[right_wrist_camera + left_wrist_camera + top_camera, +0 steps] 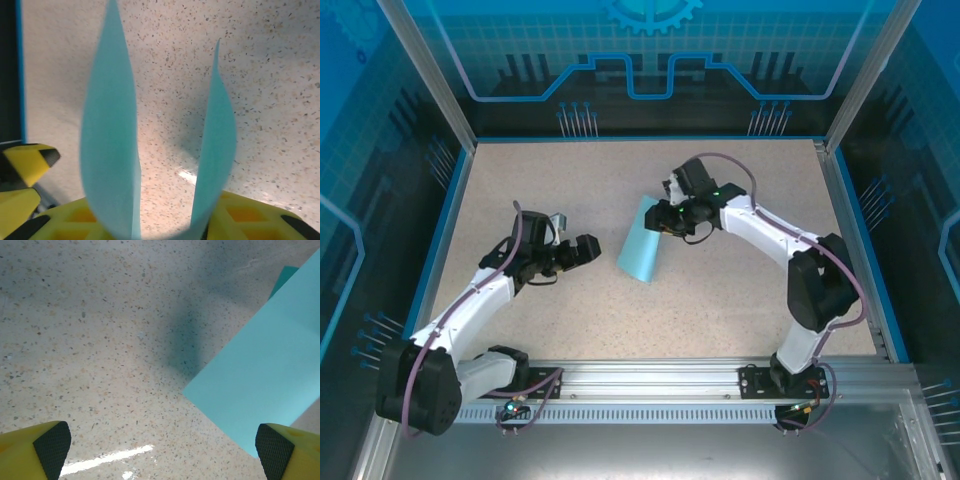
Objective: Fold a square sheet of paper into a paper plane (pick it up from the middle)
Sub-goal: Fold the square sheet of paper in half at the center of the table.
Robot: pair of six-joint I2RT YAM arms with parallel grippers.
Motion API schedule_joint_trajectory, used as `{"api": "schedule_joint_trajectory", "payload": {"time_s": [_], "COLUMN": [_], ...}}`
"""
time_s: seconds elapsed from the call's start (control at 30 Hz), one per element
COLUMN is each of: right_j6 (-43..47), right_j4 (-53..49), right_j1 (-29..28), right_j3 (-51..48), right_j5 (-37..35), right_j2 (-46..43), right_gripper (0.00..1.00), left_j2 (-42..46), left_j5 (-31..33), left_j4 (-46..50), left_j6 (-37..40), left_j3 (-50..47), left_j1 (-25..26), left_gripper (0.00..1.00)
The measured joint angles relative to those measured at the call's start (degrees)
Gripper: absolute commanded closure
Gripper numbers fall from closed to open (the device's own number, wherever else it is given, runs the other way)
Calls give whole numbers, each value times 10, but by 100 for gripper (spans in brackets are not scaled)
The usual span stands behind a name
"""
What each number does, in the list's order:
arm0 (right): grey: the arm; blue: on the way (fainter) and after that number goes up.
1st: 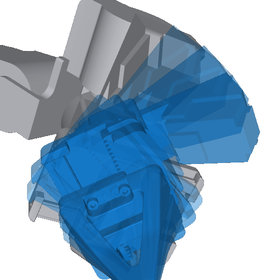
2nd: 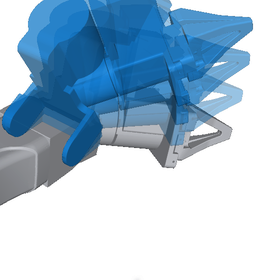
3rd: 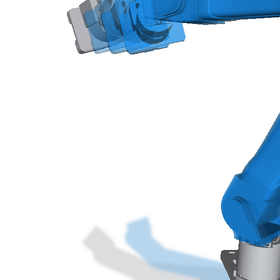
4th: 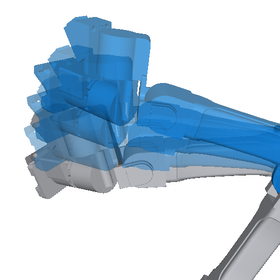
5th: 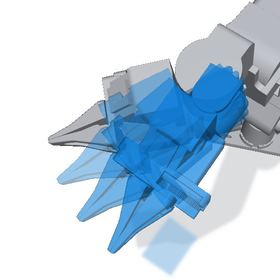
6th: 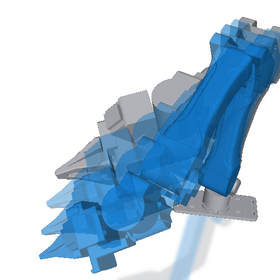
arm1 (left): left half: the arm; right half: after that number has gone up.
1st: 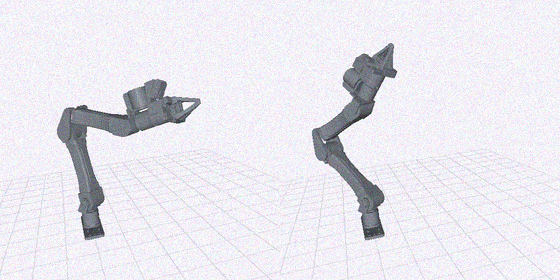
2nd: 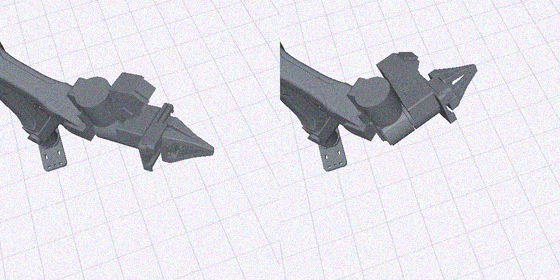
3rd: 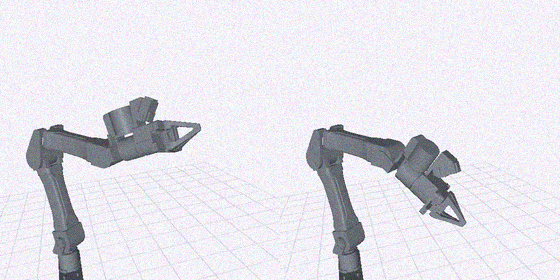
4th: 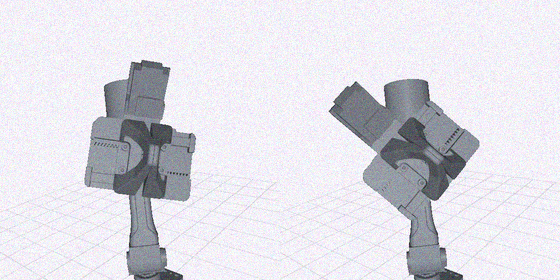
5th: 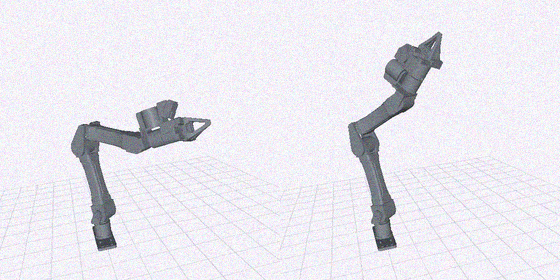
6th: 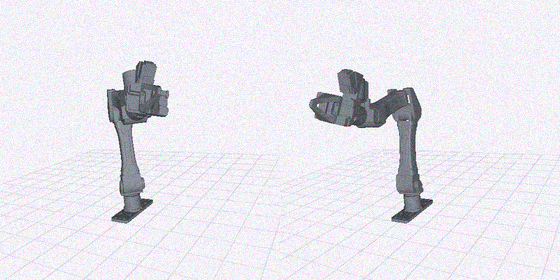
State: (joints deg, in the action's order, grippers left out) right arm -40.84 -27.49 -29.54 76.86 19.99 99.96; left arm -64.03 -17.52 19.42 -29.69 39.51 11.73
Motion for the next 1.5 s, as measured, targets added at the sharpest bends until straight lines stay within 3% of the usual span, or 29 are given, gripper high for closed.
{"api": "schedule_joint_trajectory", "payload": {"time_s": [0.23, 0.37, 0.47, 0.6, 1.07, 1.27, 1.5], "right_j6": [-16, -2, 16, 36, 39, 22, -6], "right_j4": [87, 87, 75, 50, -60, -59, -10], "right_j1": [26, 27, 31, 36, -10, -11, 21], "right_j3": [-90, -95, -95, -90, -58, -81, -142], "right_j5": [80, 83, 70, 43, -114, -137, -114], "right_j2": [50, 86, 89, 89, 87, 66, 37], "right_gripper": [58, 49, 37, 31, 27, 27, 27], "left_j2": [-7, -31, -42, -54, -55, -88, -202], "left_j5": [-54, -67, -71, -71, -80, -98, -111], "left_j4": [-11, -18, -21, -24, -44, -80, -122], "left_j6": [-4, -4, -4, -6, -6, -22, -62], "left_j3": [13, 25, 28, 28, 21, 22, 50], "left_j1": [1, 15, 31, 49, 57, 94, 157], "left_gripper": [1, 2, 2, 2, 2, 12, 35]}}
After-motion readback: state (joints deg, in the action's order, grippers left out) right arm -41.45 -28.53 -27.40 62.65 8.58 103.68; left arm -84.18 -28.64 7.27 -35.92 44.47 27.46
